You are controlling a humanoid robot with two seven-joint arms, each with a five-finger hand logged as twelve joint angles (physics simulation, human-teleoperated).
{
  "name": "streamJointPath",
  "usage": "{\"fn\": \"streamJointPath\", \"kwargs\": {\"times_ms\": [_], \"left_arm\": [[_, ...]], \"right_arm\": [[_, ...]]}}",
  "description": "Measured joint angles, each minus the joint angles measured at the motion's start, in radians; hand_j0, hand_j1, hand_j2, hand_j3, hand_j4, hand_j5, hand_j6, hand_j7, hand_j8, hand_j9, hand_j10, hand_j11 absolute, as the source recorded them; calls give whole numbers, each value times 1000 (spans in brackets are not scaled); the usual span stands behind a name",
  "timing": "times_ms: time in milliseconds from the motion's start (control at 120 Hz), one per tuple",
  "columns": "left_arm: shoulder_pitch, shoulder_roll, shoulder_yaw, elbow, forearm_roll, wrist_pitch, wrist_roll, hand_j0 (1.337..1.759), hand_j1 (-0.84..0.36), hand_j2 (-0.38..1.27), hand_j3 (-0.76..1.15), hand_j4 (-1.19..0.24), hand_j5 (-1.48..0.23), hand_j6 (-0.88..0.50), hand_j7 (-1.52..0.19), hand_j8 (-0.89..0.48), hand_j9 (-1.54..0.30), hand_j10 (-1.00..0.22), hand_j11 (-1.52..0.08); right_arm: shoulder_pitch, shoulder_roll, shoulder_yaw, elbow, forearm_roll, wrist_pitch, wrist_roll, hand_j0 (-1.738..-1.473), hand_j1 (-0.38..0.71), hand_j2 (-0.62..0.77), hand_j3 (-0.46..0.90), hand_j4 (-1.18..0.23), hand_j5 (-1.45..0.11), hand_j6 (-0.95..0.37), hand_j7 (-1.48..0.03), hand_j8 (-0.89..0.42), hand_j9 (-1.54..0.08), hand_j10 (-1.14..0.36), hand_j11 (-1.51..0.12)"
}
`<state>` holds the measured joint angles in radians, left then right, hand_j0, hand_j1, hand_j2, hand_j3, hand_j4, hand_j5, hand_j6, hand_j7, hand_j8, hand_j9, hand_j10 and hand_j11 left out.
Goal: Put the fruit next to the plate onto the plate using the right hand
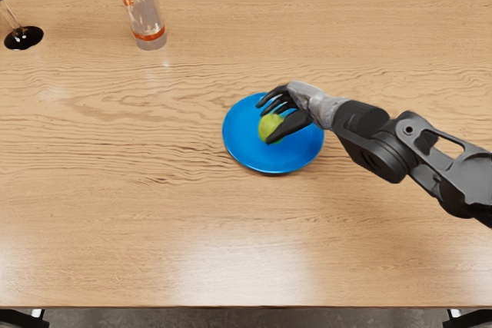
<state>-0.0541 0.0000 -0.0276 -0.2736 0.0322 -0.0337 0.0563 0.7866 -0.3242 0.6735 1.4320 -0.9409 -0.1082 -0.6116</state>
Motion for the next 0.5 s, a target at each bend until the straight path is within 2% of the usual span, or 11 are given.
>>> {"fn": "streamJointPath", "kwargs": {"times_ms": [100,175,250,383,500], "left_arm": [[-1,0,0,0,0,0,0,1658,349,0,0,0,0,0,0,0,0,0,0],[0,0,0,0,0,0,0,1658,349,0,0,0,0,0,0,0,0,0,0],[0,0,0,0,0,0,0,1658,349,0,0,0,0,0,0,0,0,0,0],[0,0,0,0,0,0,0,1658,349,0,0,0,0,0,0,0,0,0,0],[-1,0,0,0,0,0,-1,1658,349,0,0,0,0,0,0,0,0,0,0]], "right_arm": [[-2,11,-5,-9,-2,1,0,-1658,279,258,0,-578,-774,-565,-763,-420,-752,-543,-750],[-1,8,2,-1,-3,-1,1,-1658,100,177,0,-412,-551,-403,-543,-303,-536,-388,-534],[1,-12,32,19,-3,25,1,-1658,-29,121,0,-293,-392,-287,-386,-218,-381,-277,-380],[-44,-38,250,49,92,331,1,-1658,-168,61,0,-165,-220,-162,-217,-126,-215,-156,-214],[-130,-45,404,55,284,569,1,-1658,-233,32,0,-105,-139,-103,-137,-82,-136,-100,-135]]}}
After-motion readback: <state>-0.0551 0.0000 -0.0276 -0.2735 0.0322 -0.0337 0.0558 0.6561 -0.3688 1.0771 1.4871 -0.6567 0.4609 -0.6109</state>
